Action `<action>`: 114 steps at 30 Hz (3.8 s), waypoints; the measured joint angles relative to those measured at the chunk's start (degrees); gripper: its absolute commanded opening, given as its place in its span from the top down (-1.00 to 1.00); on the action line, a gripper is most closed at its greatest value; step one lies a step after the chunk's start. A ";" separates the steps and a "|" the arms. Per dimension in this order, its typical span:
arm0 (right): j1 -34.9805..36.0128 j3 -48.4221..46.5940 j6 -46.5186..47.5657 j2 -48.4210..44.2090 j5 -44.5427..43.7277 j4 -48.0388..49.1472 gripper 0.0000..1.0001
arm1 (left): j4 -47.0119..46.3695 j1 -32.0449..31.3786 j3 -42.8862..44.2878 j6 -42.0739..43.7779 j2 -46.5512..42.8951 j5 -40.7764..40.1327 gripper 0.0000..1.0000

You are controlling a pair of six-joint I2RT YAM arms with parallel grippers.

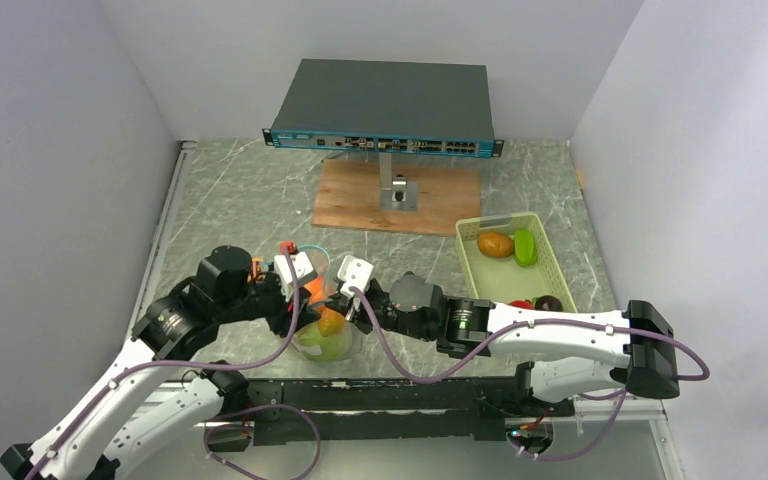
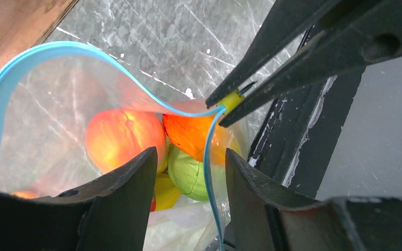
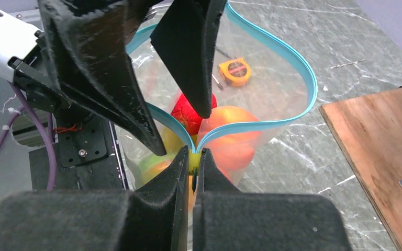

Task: Place the food in the zip-top bag and seal the zipper
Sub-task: Adjust the zipper food storage bag at the center of the board, then zip the zipper food storage bag at the center of the board.

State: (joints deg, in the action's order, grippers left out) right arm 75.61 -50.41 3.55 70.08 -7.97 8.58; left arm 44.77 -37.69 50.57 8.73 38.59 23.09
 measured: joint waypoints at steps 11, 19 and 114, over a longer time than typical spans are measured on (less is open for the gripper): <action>-0.04 -0.02 0.15 -0.22 0.17 -1.55 1.00 | -5.18 -0.02 -6.16 -4.26 -3.13 -1.62 0.96; -0.24 -0.11 -1.75 -0.24 -1.09 -1.18 0.28 | -9.14 -0.28 -7.98 -8.74 -5.92 -5.14 1.00; -24.55 1.42 -16.59 10.47 53.57 17.90 1.00 | -10.27 -0.20 7.76 -10.82 7.72 5.20 -0.10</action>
State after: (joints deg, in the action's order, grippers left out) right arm 51.07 -48.99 -13.04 80.55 45.60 26.48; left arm 34.50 -37.89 58.33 -2.09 46.30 28.29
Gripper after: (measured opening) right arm 0.007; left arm 0.536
